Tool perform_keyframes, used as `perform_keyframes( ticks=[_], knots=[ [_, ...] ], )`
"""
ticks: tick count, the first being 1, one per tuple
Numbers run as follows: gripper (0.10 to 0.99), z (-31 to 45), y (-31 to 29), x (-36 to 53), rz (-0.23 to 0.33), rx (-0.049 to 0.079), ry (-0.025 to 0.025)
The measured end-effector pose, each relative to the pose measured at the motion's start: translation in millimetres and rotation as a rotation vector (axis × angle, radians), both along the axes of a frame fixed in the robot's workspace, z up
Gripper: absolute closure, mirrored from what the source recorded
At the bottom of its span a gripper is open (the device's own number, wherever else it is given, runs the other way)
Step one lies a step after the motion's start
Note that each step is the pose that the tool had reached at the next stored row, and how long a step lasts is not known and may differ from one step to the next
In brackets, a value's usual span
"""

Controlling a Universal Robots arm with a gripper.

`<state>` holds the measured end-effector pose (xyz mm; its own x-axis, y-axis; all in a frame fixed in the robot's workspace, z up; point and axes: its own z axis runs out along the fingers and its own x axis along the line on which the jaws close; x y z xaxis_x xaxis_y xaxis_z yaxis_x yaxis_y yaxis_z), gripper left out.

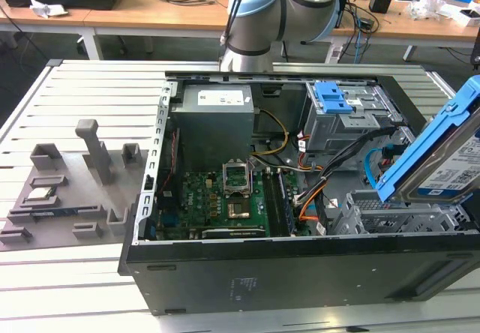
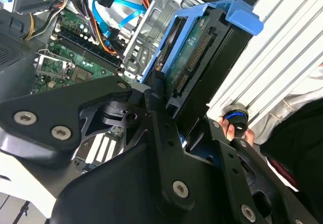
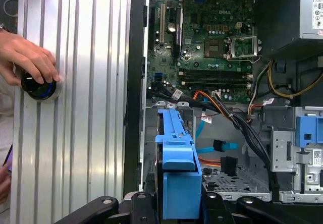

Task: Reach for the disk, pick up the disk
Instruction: 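Pick up the disk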

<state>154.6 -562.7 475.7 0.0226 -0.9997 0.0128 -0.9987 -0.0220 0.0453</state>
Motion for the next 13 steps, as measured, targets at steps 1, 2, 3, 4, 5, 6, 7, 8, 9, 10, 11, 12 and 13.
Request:
perform_keyframes(
  ticks=[1, 2, 3, 4, 5, 6, 7, 8, 9, 10, 11, 12, 13],
  knots=[
    [0.725, -0.5, 1.1, -0.4, 0.000, 0.000, 0.0000],
    [0.725, -0.8, 1.5, -0.6, 0.000, 0.000, 0.0000],
    [0.725, -1.1, 1.6, -0.7, 0.000, 0.000, 0.0000],
    [0.725, -1.6, 1.7, -0.9, 0.000, 0.000, 0.0000],
    [0.725, -2.0, 1.7, -0.9, 0.000, 0.000, 0.0000],
    [0.725, -3.3, 1.8, -0.9, 0.000, 0.000, 0.0000],
    [0.725, -4.0, 1.8, -0.9, 0.000, 0.000, 0.0000],
    [0.725, -4.8, 1.8, -0.9, 0.000, 0.000, 0.0000],
    [0.725, -6.1, 1.9, -0.9, 0.000, 0.000, 0.0000],
    [0.725, -6.7, 1.9, -0.9, 0.000, -0.001, -0.0001],
    [0.725, -7.6, 1.9, -0.9, 0.000, -0.001, 0.0000],
    [0.725, -8.2, 1.9, -1.1, 0.000, 0.000, 0.0000],
    [0.725, -8.6, 2.1, -1.3, 0.000, 0.000, -0.0001]
  ],
)
